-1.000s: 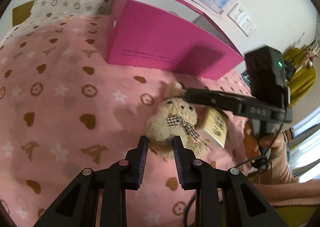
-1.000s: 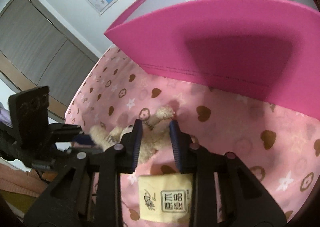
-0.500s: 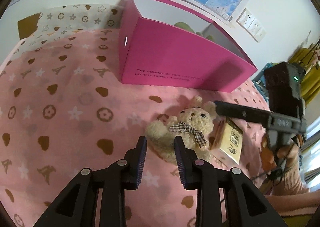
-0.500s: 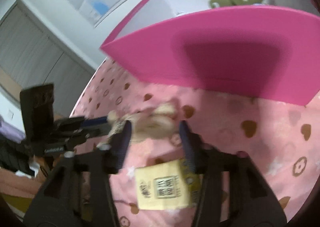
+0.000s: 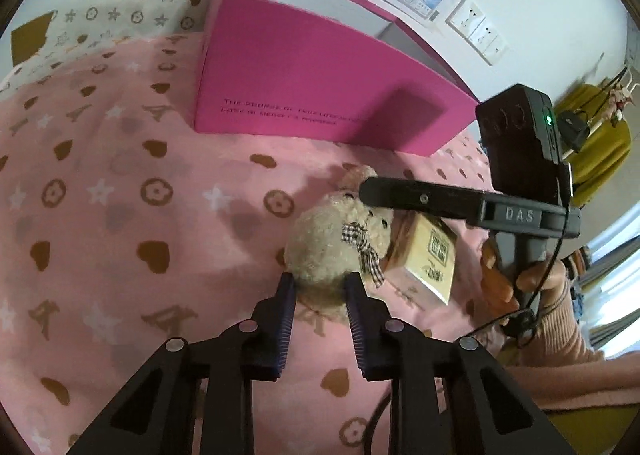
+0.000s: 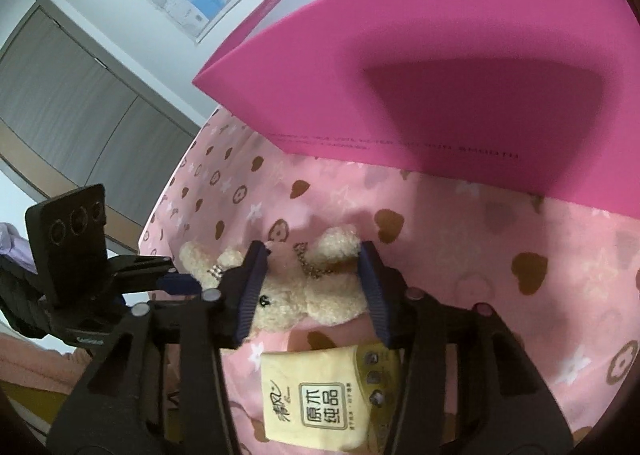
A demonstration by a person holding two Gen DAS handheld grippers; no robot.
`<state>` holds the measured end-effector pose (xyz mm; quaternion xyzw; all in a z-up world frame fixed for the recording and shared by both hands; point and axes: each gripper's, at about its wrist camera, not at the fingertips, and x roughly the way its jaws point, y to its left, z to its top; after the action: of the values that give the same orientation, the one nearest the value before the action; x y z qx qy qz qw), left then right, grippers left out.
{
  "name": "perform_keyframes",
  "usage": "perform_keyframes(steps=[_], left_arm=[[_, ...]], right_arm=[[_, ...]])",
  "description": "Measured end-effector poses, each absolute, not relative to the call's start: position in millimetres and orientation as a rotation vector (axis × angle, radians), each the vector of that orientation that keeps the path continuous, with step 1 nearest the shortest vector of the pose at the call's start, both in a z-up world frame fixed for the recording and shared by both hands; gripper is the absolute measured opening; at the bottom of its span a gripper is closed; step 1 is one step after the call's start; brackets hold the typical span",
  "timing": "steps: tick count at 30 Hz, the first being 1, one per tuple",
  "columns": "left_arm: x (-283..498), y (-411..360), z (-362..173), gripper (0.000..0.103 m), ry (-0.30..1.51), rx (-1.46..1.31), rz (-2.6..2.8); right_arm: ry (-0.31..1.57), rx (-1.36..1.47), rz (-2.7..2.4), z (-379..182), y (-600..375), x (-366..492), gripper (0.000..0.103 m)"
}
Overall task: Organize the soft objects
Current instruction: 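Close the right gripper on the beige teddy bear and lift it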
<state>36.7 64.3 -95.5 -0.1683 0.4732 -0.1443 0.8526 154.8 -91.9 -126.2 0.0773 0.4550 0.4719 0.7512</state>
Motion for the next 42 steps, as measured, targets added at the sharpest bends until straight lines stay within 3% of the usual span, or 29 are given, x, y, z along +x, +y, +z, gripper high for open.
perform_keyframes(steps=[5, 10, 13, 16, 18, 20, 22, 42], left_arm=[[43, 63, -91, 0.024, 0.988, -0.342, -0.302], [50, 62, -93, 0.024, 0.996, -0.35, -0.293], [47, 65, -94, 0.024, 0.994, -0.361, -0.296], [45, 65, -94, 0.024, 0.992, -0.367, -0.295], [46, 65, -94, 0.024, 0.994, -0.372, -0.298], [46, 65, -94, 0.024, 0.995, -0.365, -0.298], [45, 64, -92, 0.024, 0.993, -0.358, -0.301], [67, 40, -28, 0.024, 0.86, -0.254, -0.369]], right_arm=[[0.968, 0.173, 1.063, -123, -96, 147, 0.026], [0.987, 0.206, 1.027, -125, -99, 155, 0.03], [1.013, 0.231, 0.997, -130, -99, 165, 0.044], [1.018, 0.245, 1.009, -132, -97, 169, 0.044], [1.006, 0.242, 1.011, -132, -95, 169, 0.041], [0.997, 0.233, 1.022, -130, -93, 166, 0.021], [0.973, 0.209, 1.006, -127, -93, 162, 0.017], [0.759, 0.196, 0.935, -48, -128, 137, 0.016]])
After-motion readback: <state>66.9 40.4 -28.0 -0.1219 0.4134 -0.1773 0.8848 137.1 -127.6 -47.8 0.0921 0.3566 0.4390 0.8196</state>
